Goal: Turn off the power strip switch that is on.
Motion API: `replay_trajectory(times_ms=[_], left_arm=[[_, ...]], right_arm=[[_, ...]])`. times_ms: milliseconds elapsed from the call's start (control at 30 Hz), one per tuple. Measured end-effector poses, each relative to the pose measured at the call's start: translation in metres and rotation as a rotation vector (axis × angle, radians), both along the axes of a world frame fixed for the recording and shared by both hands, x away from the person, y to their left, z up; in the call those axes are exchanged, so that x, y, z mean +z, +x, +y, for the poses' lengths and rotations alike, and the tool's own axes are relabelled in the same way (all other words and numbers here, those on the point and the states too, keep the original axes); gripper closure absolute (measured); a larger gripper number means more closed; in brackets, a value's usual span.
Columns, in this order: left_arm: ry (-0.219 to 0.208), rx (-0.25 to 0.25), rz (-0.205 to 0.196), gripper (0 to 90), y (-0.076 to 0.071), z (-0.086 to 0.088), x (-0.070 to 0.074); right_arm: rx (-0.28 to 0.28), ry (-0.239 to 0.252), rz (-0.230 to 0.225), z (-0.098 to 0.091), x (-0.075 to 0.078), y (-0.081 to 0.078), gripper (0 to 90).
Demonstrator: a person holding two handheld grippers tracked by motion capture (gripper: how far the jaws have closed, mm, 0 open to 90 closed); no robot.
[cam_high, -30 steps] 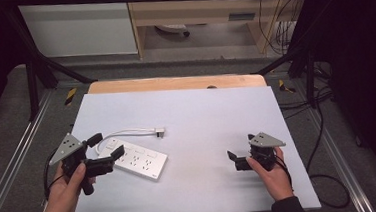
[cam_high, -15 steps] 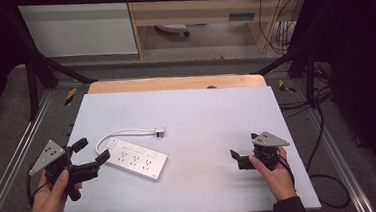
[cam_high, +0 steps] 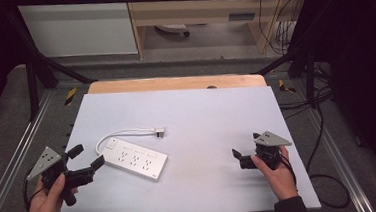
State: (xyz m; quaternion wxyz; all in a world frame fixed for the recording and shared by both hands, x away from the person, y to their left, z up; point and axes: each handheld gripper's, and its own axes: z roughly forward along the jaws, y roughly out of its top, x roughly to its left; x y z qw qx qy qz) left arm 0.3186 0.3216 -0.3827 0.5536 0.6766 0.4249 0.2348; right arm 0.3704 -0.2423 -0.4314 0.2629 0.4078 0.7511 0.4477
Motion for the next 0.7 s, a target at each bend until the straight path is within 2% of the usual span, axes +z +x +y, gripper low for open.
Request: replay_trajectory(times_ms=[200,367,467,567,633,700], left_arm=[[0.013,0.019,0.014,7.3,-0.001,-0.001,-0.013],[0.035,-0.014,0.035,7.1,-0.005,-0.004,-0.021],[0.083,-0.045,0.062,6.9,-0.006,-0.011,-0.029],[0.106,-0.082,0.097,6.9,-0.006,-0.021,-0.035],[0.132,-0.087,0.122,7.0,-0.005,-0.027,-0.037],[0.140,-0.094,0.123,8.2,-0.005,-0.031,-0.037]], right_arm=[[-0.008,-0.004,0.007,-0.001,-0.001,0.001,2.4],[-0.030,-0.022,0.030,-0.002,-0.004,0.002,2.4],[-0.044,-0.037,0.055,-0.002,-0.007,0.005,2.4],[-0.055,-0.051,0.090,-0.002,-0.012,0.006,2.2],[-0.068,-0.056,0.114,-0.002,-0.016,0.008,2.4],[-0.088,-0.084,0.129,-0.002,-0.019,0.011,2.4]])
